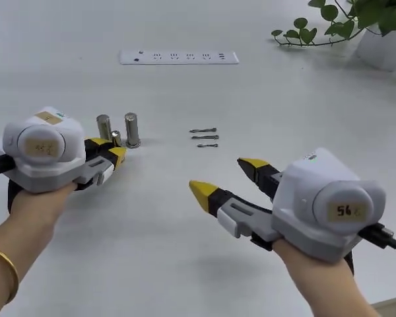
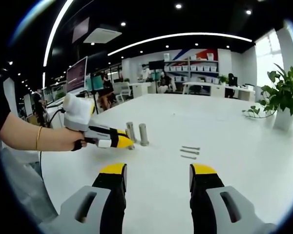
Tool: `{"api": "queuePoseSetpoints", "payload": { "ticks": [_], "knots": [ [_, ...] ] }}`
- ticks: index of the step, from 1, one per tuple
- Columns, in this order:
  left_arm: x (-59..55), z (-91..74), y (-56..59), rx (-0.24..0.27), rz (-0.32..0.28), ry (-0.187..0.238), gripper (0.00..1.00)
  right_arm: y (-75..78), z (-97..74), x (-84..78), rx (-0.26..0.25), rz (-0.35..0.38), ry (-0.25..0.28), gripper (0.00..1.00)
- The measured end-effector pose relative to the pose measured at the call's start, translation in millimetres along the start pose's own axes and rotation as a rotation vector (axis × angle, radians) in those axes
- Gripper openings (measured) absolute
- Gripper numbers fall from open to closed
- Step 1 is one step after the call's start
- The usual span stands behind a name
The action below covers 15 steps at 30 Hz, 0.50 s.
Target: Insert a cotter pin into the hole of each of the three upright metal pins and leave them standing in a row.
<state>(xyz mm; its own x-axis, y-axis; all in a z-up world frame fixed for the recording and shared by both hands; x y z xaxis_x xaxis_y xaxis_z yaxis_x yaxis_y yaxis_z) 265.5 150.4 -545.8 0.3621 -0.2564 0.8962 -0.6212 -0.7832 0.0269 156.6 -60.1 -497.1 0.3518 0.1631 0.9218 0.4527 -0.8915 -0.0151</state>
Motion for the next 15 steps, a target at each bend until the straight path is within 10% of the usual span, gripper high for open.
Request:
{"api": "queuePoseSetpoints", "payload": {
  "ticks": [15],
  "knots": [
    [-1.1,-5.7,12.5,-0.078,0.012,0.040,0.05,-1.4,-1.6,4.7,-0.008,0.003,0.019,0.46]
  ]
}}
Point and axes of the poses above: the centre of the closed fingertips' face, and the gripper's own axes: z roughly forward along the fingers, y roughly to its right, x roughly out of its top, the point moved 8 cm from there along -z, roughly backward along the fingers, and after that the axes turned 2 degrees about -z, right-handed, at the moved point
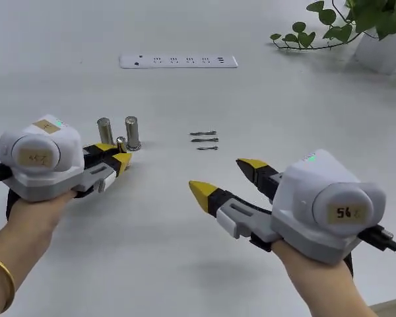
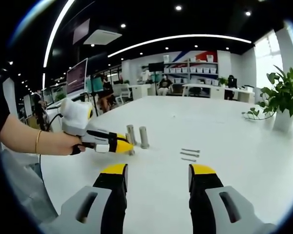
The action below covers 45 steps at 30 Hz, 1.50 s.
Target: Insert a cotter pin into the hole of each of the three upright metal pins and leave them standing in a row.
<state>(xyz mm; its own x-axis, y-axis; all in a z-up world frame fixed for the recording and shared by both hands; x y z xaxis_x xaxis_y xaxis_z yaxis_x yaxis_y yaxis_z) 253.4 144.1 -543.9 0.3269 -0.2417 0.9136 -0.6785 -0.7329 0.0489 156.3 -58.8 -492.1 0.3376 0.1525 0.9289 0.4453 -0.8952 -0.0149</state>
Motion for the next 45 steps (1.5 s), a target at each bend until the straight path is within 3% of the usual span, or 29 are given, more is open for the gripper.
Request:
{"api": "queuePoseSetpoints", "payload": {
  "ticks": [10,26,45],
  "knots": [
    [-8.9,-9.1,19.1,-0.078,0.027,-0.003,0.05,-1.7,-2.2,1.8,0.002,0.004,0.012,0.46],
    [-13.8,-16.1,42.4,-0.177,0.089,-0.009,0.05,-2.9,-6.4,1.7,0.013,0.004,0.012,0.45],
    [-13.2,-17.9,45.9,-0.199,0.097,-0.029,0.06,-3.0,-7.2,0.9,0.032,0.025,-0.003,0.43]
  ]
}}
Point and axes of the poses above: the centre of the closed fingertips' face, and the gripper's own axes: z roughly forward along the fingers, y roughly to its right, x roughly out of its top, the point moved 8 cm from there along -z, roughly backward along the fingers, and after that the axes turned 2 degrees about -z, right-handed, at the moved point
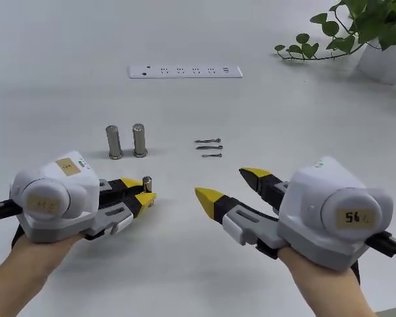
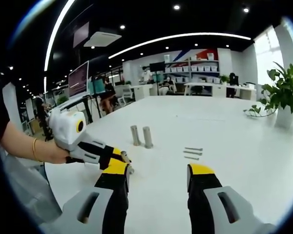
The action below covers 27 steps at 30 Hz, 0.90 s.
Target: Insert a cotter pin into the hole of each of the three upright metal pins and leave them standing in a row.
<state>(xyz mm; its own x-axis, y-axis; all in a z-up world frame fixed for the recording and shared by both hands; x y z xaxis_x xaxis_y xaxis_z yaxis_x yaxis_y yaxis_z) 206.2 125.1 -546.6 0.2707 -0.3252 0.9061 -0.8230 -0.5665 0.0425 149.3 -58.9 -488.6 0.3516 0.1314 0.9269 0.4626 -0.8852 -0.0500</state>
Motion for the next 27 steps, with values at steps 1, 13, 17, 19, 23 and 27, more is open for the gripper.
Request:
{"api": "queuePoseSetpoints", "payload": {
  "ticks": [1,13,17,19,23,27],
  "knots": [
    [0.1,-0.5,0.5,-0.002,-0.009,0.003,0.07,0.5,0.0,0.6,0.003,-0.003,-0.002,0.43],
    [2.3,-7.8,2.2,0.049,-0.069,-0.016,0.28,17.7,6.8,10.5,0.062,-0.025,-0.058,0.40],
    [8.6,-12.6,3.7,0.080,-0.085,-0.018,0.37,23.4,12.6,15.3,0.092,-0.043,-0.076,0.41],
    [12.8,-15.9,5.3,0.099,-0.089,-0.005,0.40,25.6,15.6,20.2,0.111,-0.049,-0.063,0.41],
    [16.5,-21.8,8.0,0.131,-0.120,-0.008,0.48,27.1,21.3,25.6,0.136,-0.074,-0.097,0.42],
    [16.2,-27.1,10.0,0.154,-0.126,-0.019,0.55,23.9,24.0,31.6,0.154,-0.094,-0.104,0.42]
  ]
}}
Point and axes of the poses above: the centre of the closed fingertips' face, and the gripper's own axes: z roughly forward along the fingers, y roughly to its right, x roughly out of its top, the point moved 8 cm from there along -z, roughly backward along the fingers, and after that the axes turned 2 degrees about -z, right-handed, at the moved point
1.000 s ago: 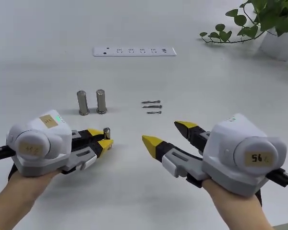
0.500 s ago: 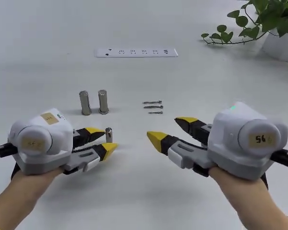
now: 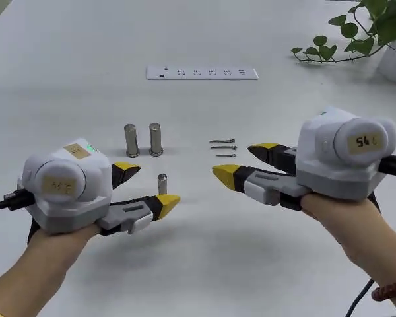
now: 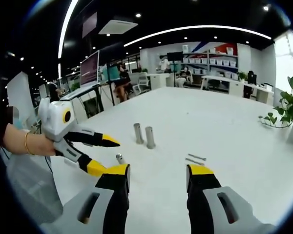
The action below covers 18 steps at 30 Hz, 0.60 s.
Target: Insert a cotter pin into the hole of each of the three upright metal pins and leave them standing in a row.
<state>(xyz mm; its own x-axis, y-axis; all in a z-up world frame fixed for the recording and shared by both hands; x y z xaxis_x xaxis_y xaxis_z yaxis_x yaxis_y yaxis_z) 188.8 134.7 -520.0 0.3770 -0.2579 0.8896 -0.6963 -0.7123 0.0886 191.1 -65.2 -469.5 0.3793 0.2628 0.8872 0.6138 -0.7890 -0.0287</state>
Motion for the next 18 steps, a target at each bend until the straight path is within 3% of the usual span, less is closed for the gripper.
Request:
{"api": "queuePoseSetpoints", "payload": {
  "ticks": [4,7,12,16,17,18],
  "knots": [
    [-2.5,-4.9,1.6,0.016,-0.017,-0.012,0.60,-1.5,3.5,9.6,0.029,0.006,-0.022,0.42],
    [-3.2,-7.4,1.7,0.026,-0.014,-0.018,0.64,1.3,9.5,19.2,0.051,-0.071,-0.054,0.41],
    [-3.6,-11.0,3.0,0.035,-0.020,-0.013,0.67,6.0,16.2,23.7,0.072,-0.096,-0.118,0.39],
    [-4.3,-12.6,4.1,0.042,-0.014,-0.014,0.67,21.5,24.8,22.2,0.082,-0.136,-0.183,0.32],
    [-4.3,-12.6,4.4,0.041,-0.014,-0.014,0.67,35.1,32.5,17.5,0.088,-0.163,-0.241,0.30],
    [-4.3,-12.6,4.5,0.040,-0.014,-0.014,0.67,40.7,36.3,15.4,0.092,-0.179,-0.263,0.29]
  ]
}}
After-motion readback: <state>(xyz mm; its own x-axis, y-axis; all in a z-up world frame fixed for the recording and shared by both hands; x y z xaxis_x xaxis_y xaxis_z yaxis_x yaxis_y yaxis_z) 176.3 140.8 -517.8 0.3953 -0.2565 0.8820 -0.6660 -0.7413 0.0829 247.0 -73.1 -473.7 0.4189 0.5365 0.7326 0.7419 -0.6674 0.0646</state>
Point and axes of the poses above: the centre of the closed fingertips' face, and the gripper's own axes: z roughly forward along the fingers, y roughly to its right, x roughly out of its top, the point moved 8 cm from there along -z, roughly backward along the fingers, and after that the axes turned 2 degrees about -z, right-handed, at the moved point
